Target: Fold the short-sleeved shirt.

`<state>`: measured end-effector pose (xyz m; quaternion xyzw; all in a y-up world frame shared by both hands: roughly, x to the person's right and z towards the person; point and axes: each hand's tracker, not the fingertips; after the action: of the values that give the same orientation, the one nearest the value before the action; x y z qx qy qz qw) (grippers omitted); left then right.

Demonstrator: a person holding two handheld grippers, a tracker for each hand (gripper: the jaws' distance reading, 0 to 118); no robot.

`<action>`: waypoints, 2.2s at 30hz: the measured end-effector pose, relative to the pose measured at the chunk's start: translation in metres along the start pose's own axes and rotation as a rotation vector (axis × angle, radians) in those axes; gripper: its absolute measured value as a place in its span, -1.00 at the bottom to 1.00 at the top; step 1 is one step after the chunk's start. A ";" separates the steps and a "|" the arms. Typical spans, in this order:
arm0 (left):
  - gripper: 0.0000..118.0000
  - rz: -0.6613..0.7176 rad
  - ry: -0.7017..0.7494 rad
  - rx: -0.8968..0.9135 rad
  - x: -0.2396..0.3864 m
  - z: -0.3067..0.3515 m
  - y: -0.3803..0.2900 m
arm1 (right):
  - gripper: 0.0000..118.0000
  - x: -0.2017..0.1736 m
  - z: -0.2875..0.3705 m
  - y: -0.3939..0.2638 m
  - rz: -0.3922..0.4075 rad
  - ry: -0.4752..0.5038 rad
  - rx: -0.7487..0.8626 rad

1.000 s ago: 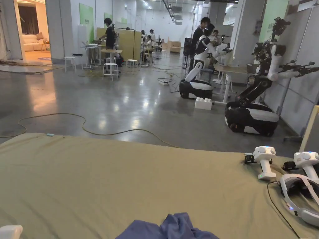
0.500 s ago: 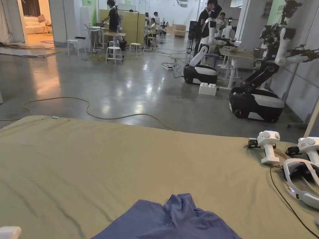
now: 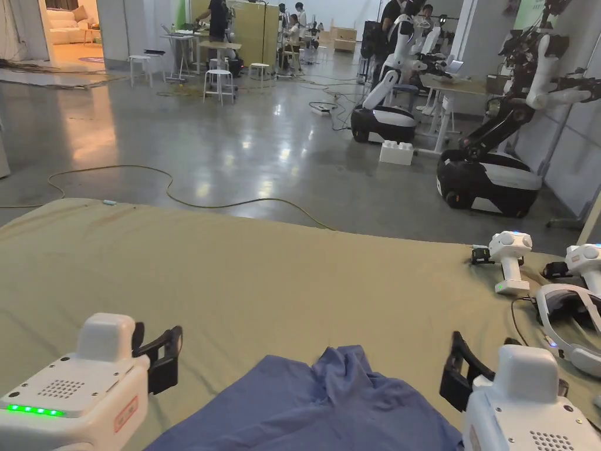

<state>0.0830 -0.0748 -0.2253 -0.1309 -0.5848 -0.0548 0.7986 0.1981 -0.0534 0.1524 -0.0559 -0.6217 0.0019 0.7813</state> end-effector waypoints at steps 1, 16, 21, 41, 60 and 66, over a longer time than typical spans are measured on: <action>-0.25 -0.020 -0.002 0.023 0.009 0.002 0.003 | -0.09 -0.007 0.002 0.002 -0.005 0.000 0.025; -1.00 -0.092 0.041 0.085 0.057 0.005 0.011 | -1.00 -0.032 0.005 0.002 -0.022 0.009 0.052; -1.00 -0.086 0.069 0.024 0.027 0.000 0.003 | -1.00 -0.025 -0.003 -0.008 -0.031 0.013 0.007; 0.07 0.221 0.173 -0.734 -0.160 -0.073 -0.117 | -1.00 -0.028 -0.032 -0.061 0.018 0.051 -0.207; -0.67 0.139 0.292 -0.837 -0.113 -0.099 -0.170 | -1.00 -0.037 -0.055 -0.091 0.051 0.061 -0.324; -0.91 0.166 0.235 -0.805 -0.120 -0.091 -0.165 | -1.00 -0.037 -0.072 -0.098 0.051 0.079 -0.346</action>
<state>0.0894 -0.2657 -0.3411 -0.4717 -0.4094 -0.2286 0.7468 0.2529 -0.1597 0.1095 -0.2054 -0.5801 -0.0875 0.7834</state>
